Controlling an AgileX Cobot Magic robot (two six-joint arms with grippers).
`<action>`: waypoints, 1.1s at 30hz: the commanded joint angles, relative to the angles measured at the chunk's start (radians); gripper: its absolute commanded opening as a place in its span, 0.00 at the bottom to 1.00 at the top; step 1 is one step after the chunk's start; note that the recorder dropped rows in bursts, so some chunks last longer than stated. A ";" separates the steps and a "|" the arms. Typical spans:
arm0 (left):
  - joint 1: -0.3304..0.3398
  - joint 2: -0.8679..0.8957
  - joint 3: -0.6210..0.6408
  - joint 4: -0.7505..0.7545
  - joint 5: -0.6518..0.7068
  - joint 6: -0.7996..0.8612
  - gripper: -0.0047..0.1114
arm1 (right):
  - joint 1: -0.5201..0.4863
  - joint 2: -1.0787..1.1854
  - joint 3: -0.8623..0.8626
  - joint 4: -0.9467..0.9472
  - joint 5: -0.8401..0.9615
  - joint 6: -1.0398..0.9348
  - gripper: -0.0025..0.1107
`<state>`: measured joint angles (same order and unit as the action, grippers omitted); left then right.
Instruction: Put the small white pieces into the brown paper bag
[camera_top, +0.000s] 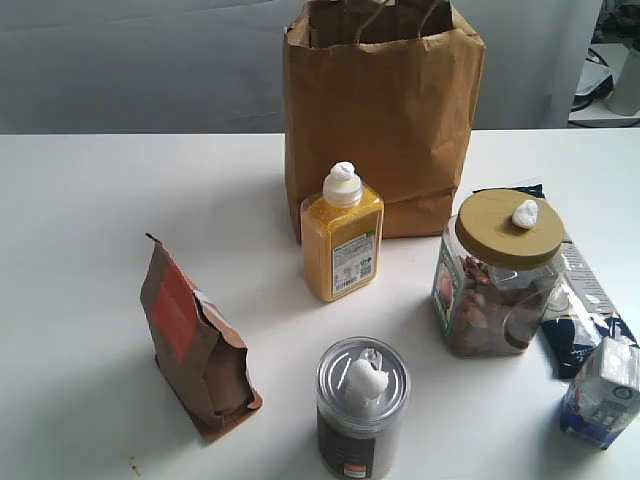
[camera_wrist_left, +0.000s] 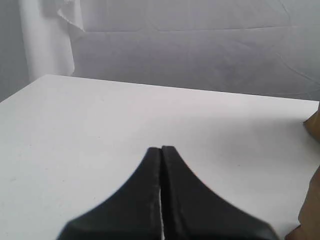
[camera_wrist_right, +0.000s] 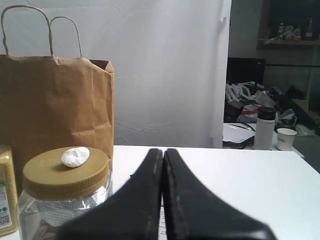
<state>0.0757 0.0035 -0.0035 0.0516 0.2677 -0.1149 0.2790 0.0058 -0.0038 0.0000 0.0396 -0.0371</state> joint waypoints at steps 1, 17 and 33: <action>-0.008 -0.003 0.004 -0.008 -0.006 -0.005 0.04 | -0.001 -0.006 0.004 -0.006 0.003 -0.003 0.02; -0.008 -0.003 0.004 -0.008 -0.006 -0.005 0.04 | 0.001 0.118 -0.100 0.090 0.003 0.104 0.02; -0.008 -0.003 0.004 -0.008 -0.006 -0.005 0.04 | 0.179 0.809 -0.603 -0.041 0.418 0.330 0.02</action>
<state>0.0757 0.0035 -0.0035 0.0516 0.2677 -0.1149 0.3915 0.7186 -0.5210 -0.0184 0.3698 0.2907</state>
